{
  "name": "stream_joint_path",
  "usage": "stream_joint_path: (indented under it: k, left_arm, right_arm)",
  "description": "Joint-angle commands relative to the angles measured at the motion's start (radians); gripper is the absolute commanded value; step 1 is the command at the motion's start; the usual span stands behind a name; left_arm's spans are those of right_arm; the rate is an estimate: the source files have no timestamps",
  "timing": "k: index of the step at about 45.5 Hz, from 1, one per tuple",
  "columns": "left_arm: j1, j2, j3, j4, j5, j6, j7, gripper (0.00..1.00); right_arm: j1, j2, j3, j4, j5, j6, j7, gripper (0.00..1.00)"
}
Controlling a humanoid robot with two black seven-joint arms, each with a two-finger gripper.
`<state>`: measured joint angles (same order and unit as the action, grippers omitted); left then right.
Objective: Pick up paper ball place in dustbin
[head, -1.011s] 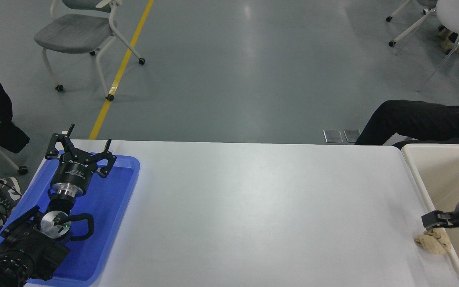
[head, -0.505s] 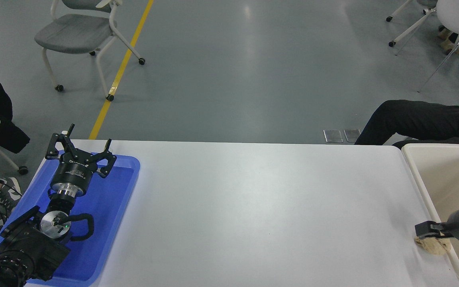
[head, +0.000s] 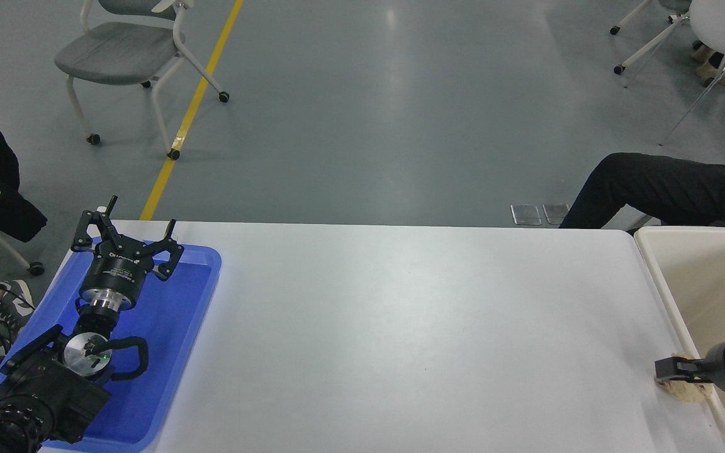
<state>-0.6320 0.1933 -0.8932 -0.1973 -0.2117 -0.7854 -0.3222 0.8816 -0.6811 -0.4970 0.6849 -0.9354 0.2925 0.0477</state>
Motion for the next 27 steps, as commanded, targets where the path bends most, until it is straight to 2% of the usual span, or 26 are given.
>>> stream_joint_path:
  k: [1, 2, 4, 5, 18, 27]
  left_arm:
    - [0.0, 0.0, 0.0, -0.001, 0.0, 0.0, 0.0, 1.0]
    - [0.0, 0.0, -0.001, -0.001, 0.0, 0.0, 0.0, 1.0]
    - [0.0, 0.0, -0.001, -0.001, 0.0, 0.0, 0.0, 1.0]
    - [0.0, 0.0, 0.0, -0.001, 0.0, 0.0, 0.0, 1.0]
    - [-0.002, -0.002, 0.0, -0.001, 0.0, 0.0, 0.0, 1.0]
    - [-0.003, 0.0, 0.0, -0.001, 0.0, 0.0, 0.0, 1.0]
  right_arm:
    - [-0.015, 0.003, 0.014, -0.002, 0.003, -0.006, 0.0, 0.26]
    - [-0.015, 0.002, 0.014, -0.002, 0.003, -0.006, 0.0, 0.22]
    - [-0.013, 0.003, 0.015, -0.002, 0.003, -0.006, 0.001, 0.02]
    - [-0.012, 0.002, 0.015, 0.001, 0.004, -0.006, 0.001, 0.0]
    - [0.089, -0.038, 0.008, 0.048, 0.001, 0.057, 0.008, 0.0]
    - [0.287, -0.204, -0.026, 0.237, -0.066, 0.14, 0.0, 0.0]
